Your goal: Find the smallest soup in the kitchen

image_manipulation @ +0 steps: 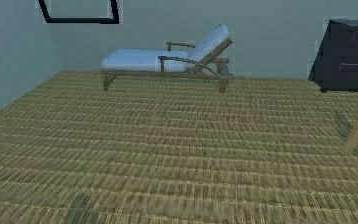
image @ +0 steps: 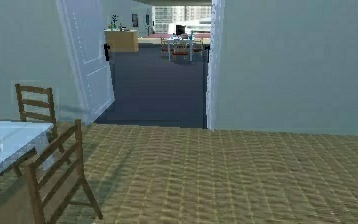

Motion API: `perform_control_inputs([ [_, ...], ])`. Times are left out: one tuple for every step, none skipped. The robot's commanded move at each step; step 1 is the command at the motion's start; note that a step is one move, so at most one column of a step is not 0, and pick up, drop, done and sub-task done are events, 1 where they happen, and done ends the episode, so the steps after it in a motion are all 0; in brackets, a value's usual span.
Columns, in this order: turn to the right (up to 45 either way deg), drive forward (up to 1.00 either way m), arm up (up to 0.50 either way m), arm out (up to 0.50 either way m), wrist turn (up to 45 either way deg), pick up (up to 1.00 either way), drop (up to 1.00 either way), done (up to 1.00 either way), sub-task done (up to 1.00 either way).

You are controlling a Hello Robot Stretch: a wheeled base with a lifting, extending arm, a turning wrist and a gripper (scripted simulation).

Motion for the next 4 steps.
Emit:
perform_control_inputs([
  [0.0,1.0,0.0,0.0,0.0,0.0,0.0,0.0,0.0],
  [-3.0,0.0,0.0,0.0,0.0,0.0,0.0,0.0,0.0],
  [0.0,0.35,0.0,0.0,0.0,0.0,0.0,0.0,0.0],
  [-9.0,0.0,0.0,0.0,0.0,0.0,0.0,0.0,0.0],
])
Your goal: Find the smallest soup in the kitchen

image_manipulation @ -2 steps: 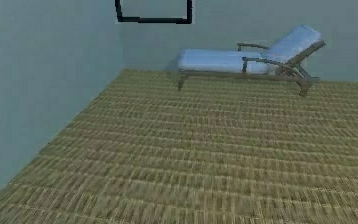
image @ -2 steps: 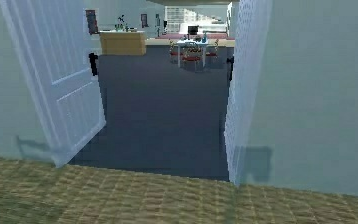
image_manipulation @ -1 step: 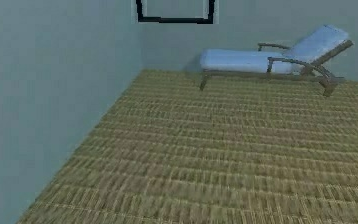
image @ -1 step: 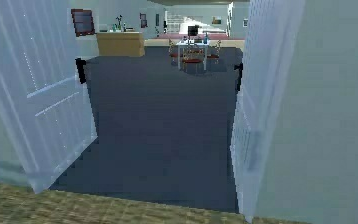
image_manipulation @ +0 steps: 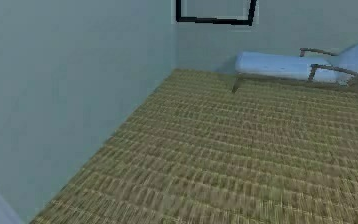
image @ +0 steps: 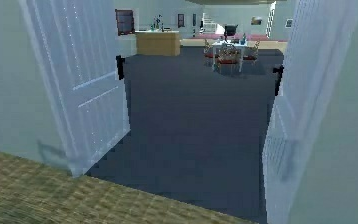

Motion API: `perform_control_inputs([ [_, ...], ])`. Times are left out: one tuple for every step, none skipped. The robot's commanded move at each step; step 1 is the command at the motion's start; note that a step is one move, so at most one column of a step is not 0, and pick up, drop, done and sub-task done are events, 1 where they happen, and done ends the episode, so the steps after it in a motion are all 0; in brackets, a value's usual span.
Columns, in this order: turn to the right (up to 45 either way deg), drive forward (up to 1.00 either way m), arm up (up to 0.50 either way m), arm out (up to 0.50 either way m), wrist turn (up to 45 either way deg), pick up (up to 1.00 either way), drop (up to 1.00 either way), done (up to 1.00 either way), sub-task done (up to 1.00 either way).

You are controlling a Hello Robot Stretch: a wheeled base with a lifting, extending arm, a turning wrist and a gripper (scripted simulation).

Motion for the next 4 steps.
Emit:
perform_control_inputs([
  [0.0,1.0,0.0,0.0,0.0,0.0,0.0,0.0,0.0],
  [0.0,1.0,0.0,0.0,0.0,0.0,0.0,0.0,0.0],
  [-6.0,0.0,0.0,0.0,0.0,0.0,0.0,0.0,0.0],
  [0.0,0.5,0.0,0.0,0.0,0.0,0.0,0.0,0.0],
])
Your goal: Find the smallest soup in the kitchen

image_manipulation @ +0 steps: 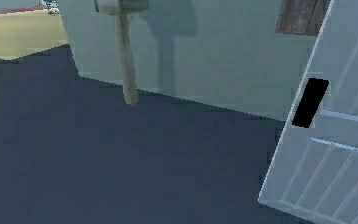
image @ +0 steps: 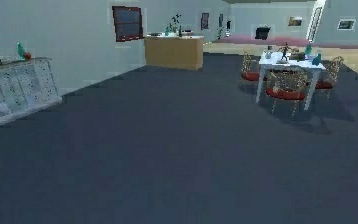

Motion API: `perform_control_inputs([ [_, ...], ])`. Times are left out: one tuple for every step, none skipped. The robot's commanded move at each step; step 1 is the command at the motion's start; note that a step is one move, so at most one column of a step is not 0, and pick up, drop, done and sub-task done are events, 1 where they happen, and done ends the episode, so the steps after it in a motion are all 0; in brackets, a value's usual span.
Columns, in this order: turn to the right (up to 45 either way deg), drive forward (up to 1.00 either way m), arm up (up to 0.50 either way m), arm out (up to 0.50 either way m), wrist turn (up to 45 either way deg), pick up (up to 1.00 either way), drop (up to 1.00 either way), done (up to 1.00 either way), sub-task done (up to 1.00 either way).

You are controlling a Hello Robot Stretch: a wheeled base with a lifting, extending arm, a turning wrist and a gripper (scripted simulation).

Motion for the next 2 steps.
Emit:
perform_control_inputs([
  [-21.0,0.0,0.0,0.0,0.0,0.0,0.0,0.0,0.0],
  [0.0,0.45,0.0,0.0,0.0,0.0,0.0,0.0,0.0],
])
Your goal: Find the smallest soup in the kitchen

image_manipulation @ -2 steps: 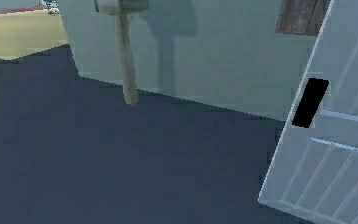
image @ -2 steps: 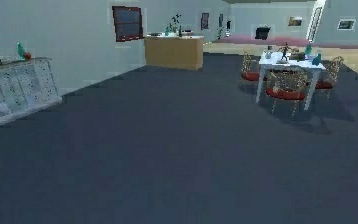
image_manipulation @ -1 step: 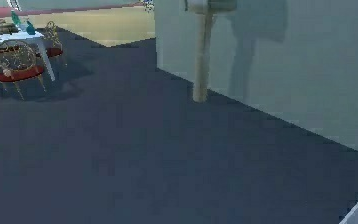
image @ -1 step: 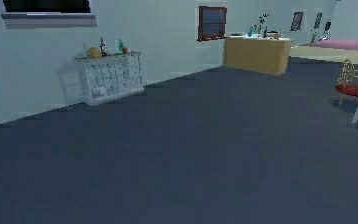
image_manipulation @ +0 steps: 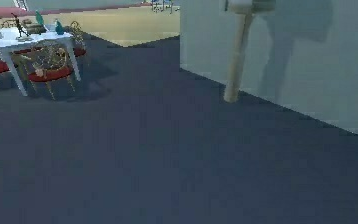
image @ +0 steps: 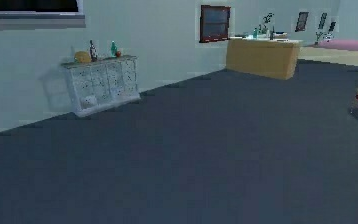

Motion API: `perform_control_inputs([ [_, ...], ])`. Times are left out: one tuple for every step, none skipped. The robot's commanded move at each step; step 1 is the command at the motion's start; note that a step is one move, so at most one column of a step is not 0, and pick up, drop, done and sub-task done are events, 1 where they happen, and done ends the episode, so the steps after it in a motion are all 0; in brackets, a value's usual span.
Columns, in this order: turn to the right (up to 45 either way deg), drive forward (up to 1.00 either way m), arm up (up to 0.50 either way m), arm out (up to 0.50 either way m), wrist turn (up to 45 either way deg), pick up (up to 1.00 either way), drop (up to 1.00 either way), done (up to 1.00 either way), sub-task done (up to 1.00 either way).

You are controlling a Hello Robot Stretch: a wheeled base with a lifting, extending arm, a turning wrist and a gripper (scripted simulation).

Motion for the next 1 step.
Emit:
perform_control_inputs([
  [-27.0,0.0,0.0,0.0,0.0,0.0,0.0,0.0,0.0],
])
